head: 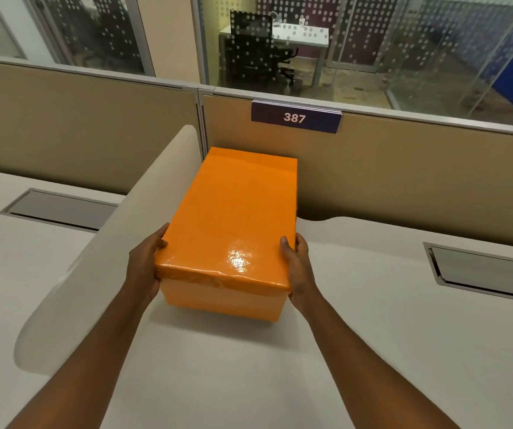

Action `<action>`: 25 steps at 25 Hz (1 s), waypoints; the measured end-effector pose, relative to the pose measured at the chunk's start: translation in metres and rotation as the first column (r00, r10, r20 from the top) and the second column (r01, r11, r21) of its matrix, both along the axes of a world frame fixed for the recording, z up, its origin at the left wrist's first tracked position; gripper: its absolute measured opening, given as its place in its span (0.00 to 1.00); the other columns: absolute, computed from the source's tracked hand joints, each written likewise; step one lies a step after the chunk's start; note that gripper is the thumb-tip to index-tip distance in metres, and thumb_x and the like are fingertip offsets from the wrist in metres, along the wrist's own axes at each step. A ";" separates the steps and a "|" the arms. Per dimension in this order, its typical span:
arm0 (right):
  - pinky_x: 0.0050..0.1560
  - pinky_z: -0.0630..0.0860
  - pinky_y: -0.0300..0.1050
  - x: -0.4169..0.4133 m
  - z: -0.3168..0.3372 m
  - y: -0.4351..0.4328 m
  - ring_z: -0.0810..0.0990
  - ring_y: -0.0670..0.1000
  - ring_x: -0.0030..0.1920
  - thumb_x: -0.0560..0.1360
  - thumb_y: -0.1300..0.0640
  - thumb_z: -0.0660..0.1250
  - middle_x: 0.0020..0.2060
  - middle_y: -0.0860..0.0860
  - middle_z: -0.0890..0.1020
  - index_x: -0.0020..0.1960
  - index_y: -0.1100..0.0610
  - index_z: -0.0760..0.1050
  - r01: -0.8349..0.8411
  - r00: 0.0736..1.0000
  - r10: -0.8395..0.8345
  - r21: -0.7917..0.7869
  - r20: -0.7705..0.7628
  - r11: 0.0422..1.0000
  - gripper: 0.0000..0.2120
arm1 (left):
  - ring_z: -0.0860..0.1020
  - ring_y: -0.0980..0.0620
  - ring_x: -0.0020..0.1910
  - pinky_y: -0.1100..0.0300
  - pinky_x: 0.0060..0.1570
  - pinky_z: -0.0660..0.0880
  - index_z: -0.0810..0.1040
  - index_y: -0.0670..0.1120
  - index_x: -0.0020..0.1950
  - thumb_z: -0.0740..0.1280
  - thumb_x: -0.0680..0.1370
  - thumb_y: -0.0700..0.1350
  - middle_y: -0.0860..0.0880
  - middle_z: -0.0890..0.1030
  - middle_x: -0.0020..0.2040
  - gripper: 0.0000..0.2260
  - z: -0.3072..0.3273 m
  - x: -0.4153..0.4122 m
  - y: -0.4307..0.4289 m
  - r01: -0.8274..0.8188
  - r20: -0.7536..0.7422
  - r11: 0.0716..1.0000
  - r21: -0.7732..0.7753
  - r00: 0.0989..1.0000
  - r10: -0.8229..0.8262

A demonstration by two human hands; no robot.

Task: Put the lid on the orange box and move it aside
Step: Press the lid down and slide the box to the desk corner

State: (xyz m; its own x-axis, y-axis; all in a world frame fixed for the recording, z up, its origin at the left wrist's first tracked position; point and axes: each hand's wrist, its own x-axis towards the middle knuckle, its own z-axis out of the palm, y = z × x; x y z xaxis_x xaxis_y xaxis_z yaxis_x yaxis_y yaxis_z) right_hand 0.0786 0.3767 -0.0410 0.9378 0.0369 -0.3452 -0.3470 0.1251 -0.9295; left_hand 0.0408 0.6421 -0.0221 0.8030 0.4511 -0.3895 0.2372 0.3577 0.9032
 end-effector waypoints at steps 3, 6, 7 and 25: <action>0.60 0.75 0.61 0.000 -0.009 0.008 0.75 0.58 0.62 0.77 0.43 0.59 0.69 0.52 0.69 0.73 0.46 0.54 -0.013 1.000 0.013 -0.058 -0.007 0.998 0.28 | 0.77 0.43 0.57 0.43 0.59 0.74 0.79 0.50 0.65 0.63 0.75 0.42 0.46 0.79 0.63 0.19 -0.014 -0.001 0.004 -0.049 -0.006 0.995 0.086 0.999 0.049; 0.60 0.75 0.59 -0.002 -0.015 0.017 0.74 0.58 0.63 0.77 0.43 0.60 0.69 0.51 0.68 0.73 0.46 0.53 -0.008 1.000 0.009 -0.094 0.003 0.996 0.29 | 0.77 0.47 0.57 0.45 0.60 0.74 0.78 0.48 0.66 0.62 0.76 0.42 0.46 0.79 0.64 0.19 -0.021 -0.004 0.006 -0.105 0.014 0.962 0.253 0.994 0.105; 0.58 0.76 0.57 -0.001 -0.016 0.018 0.74 0.58 0.62 0.77 0.43 0.60 0.69 0.51 0.68 0.73 0.46 0.54 0.005 1.000 -0.005 -0.095 -0.002 0.995 0.28 | 0.76 0.48 0.57 0.48 0.60 0.74 0.77 0.46 0.67 0.62 0.76 0.42 0.46 0.79 0.64 0.19 -0.022 -0.003 0.006 -0.107 0.024 0.946 0.305 0.994 0.105; 0.59 0.74 0.55 0.004 -0.006 0.038 0.73 0.59 0.64 0.78 0.43 0.57 0.70 0.54 0.68 0.73 0.49 0.54 0.025 1.000 -0.021 -0.252 0.016 0.967 0.26 | 0.56 0.36 0.77 0.43 0.77 0.50 0.59 0.38 0.77 0.48 0.80 0.59 0.38 0.61 0.78 0.32 -0.027 -0.020 -0.026 0.292 -0.290 0.035 0.956 0.956 -0.033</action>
